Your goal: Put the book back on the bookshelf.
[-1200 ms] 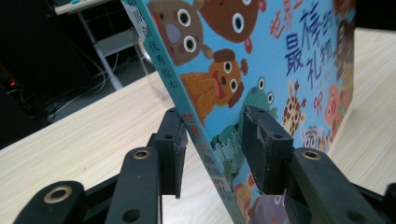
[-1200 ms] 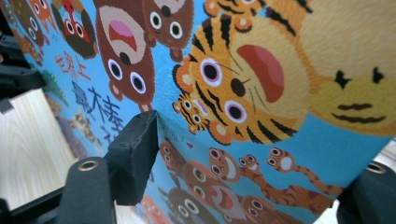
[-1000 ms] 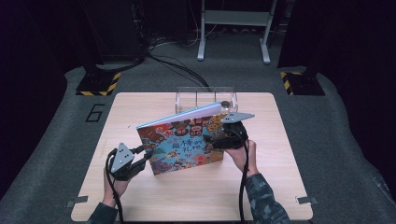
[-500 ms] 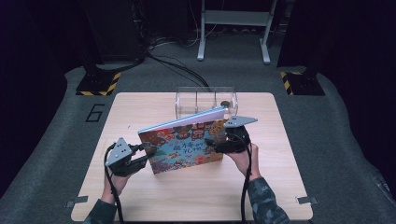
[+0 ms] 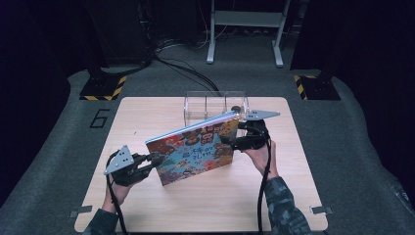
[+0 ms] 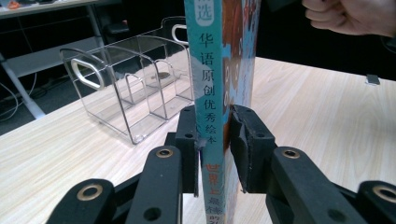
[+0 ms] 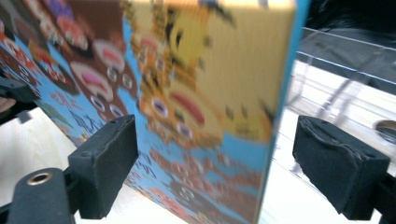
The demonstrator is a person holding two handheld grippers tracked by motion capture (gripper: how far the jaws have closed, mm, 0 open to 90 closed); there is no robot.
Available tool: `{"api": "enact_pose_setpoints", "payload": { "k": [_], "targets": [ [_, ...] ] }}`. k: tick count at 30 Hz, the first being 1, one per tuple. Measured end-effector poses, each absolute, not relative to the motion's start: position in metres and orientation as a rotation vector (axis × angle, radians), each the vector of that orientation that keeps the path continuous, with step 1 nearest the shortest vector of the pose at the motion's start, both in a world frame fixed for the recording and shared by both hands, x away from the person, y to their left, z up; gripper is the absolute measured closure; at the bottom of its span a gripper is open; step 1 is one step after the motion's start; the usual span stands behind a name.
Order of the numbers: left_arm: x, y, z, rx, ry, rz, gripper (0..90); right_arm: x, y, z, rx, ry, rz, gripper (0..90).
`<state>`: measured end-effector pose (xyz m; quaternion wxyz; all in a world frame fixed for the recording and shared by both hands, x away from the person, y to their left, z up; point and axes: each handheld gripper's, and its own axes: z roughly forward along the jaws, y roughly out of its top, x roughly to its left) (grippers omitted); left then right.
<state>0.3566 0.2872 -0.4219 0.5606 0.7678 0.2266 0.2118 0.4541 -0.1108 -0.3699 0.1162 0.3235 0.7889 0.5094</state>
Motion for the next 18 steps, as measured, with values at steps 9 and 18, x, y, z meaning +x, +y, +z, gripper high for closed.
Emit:
{"api": "enact_pose_setpoints", "payload": {
  "k": [9, 18],
  "targets": [
    [0.362, 0.289, -0.419, 1.808, 0.572, 0.422, 73.9, 0.452, -0.109, -0.369, 0.917, 2.286, 1.486, 28.6],
    [0.368, 0.280, -0.408, 1.816, 0.546, 0.314, 62.5, 0.447, -0.112, -0.370, 0.930, 2.274, 1.497, 29.2]
  ]
}}
